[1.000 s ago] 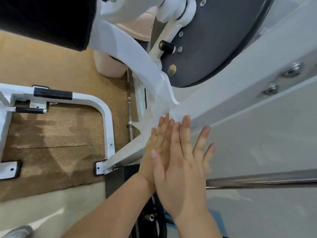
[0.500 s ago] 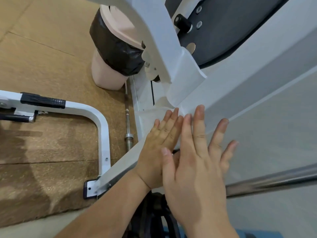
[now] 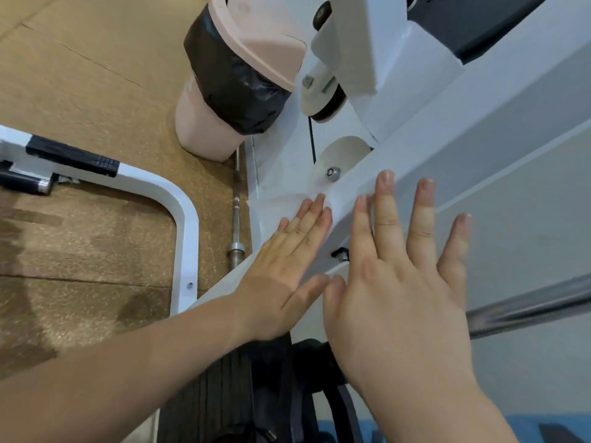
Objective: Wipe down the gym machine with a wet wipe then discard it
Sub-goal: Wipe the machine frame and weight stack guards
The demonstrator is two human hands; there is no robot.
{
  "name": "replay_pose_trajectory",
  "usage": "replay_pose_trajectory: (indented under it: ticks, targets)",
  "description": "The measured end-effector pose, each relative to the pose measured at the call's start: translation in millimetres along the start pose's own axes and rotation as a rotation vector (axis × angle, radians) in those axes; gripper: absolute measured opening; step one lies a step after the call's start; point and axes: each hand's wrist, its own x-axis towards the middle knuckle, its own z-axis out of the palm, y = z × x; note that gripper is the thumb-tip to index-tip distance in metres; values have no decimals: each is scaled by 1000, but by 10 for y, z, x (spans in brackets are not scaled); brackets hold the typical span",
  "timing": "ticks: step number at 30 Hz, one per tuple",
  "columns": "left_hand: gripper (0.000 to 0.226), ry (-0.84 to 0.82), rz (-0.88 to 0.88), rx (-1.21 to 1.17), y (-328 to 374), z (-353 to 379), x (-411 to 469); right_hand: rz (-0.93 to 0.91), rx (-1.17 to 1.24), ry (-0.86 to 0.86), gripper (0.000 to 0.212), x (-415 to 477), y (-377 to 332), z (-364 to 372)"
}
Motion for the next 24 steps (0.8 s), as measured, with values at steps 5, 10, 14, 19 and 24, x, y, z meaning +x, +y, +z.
replay_pose_trajectory:
  ticks: [5,10,14,19,24]
  targets:
    - [78,-56,-20,-14,-294,138,-273,-175,-12,-24,79,-76,-146,174]
    - [74,-32,23,-86,-402,157,-332,-256,-247,-305,76,-111,-288,215]
    - [76,-103,-57,-75,-671,233,-641,-341,-346,-485,82,-23,-457,85]
    - [87,-195,-135,-57,-968,305,-941,-463,-335,-517,86,49,-683,266]
    - [89,-156,-172,-112,-1108,334,-1033,-454,-390,-575,88,48,-792,600]
